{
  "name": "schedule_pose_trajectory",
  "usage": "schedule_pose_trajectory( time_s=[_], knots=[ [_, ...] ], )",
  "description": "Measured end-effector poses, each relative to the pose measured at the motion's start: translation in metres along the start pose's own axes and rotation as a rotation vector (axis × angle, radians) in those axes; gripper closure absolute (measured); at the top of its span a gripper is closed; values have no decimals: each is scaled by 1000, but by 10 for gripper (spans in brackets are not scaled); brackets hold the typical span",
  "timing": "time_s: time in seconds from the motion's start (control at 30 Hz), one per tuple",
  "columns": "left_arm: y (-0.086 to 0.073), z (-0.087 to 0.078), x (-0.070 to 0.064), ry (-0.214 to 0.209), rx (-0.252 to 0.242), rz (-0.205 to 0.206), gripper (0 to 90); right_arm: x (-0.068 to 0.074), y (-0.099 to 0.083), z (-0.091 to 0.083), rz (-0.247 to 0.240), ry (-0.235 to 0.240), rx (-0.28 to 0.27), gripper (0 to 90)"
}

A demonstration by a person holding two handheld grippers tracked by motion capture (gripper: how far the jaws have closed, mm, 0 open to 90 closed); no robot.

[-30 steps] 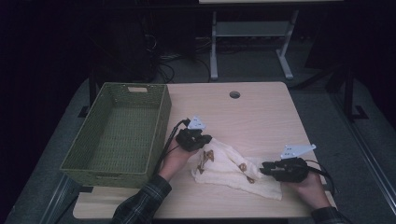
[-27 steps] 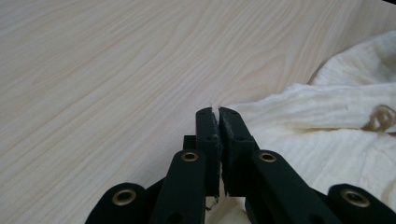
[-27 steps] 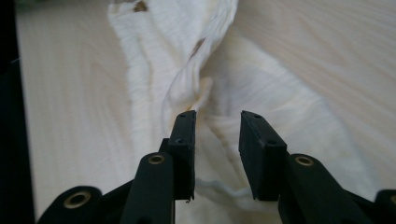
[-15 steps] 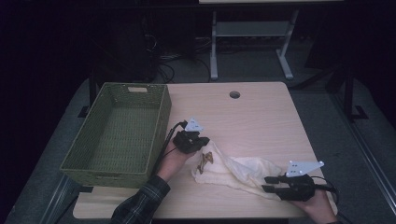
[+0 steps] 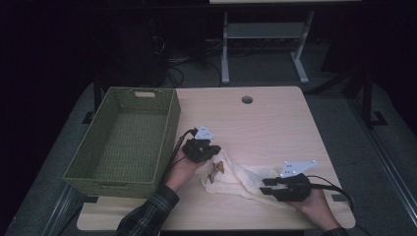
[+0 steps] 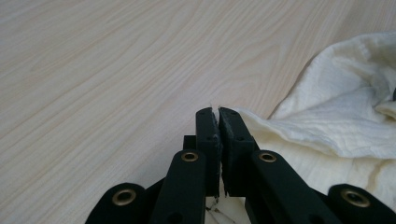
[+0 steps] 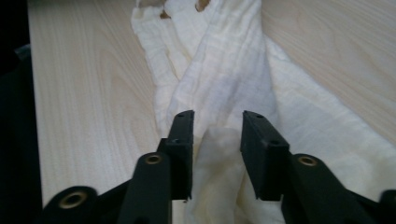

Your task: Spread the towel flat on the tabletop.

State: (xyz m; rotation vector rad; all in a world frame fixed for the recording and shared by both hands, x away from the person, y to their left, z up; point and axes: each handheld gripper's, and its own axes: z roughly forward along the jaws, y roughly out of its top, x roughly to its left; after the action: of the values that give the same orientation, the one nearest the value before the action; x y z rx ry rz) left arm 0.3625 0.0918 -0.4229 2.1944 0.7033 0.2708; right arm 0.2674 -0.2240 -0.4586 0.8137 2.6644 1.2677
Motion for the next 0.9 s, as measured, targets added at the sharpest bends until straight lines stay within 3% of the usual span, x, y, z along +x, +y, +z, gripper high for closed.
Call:
schedule_pose_trajectory(
  time_s=[0.2,0.43,0.73,0.9],
  knots=[
    [1,0,0,5,-6,-4,865,-1,-1,1,2,-16,20,867],
    [12,-10,0,39,-68,-20,868,-13,4,-23,11,-98,-57,880],
    [28,-18,10,92,-115,-33,869,-47,19,-59,31,-200,-169,885],
    [39,-15,20,112,-146,-71,869,-68,27,-71,51,-241,-216,885]
  ],
)
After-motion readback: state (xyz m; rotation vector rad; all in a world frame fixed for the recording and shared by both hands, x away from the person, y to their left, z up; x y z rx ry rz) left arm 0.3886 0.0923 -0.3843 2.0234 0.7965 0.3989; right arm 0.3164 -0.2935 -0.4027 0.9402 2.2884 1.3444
